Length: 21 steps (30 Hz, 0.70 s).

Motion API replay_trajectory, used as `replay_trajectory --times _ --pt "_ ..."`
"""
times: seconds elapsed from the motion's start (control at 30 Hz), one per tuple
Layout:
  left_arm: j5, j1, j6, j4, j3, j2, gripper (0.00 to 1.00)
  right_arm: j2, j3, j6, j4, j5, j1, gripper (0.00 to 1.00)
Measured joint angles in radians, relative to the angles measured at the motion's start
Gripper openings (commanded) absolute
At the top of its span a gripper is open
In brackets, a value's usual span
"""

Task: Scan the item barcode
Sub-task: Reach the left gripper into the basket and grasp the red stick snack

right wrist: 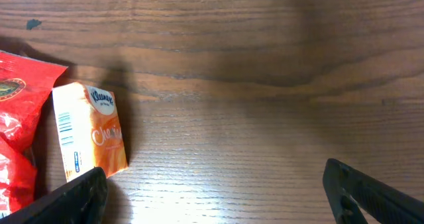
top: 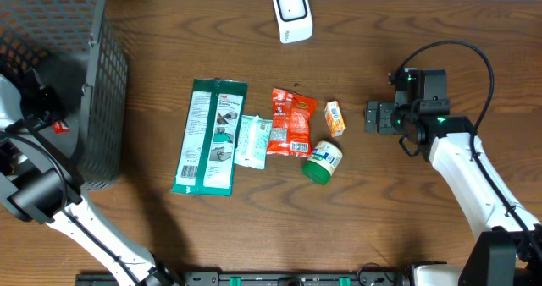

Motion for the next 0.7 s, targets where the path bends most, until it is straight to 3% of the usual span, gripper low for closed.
replay_trajectory --times 0.4,0.7 --pt "0.042 -0.002 -0.112 -0.023 -0.012 -0.069 0.07 0.000 0.000 0.000 0.000 0.000 0.000 0.99" --pt "0.048 -0.020 -0.244 -0.026 -0.014 -0.521 0.07 0.000 0.000 0.000 0.000 0.000 0.000 0.99"
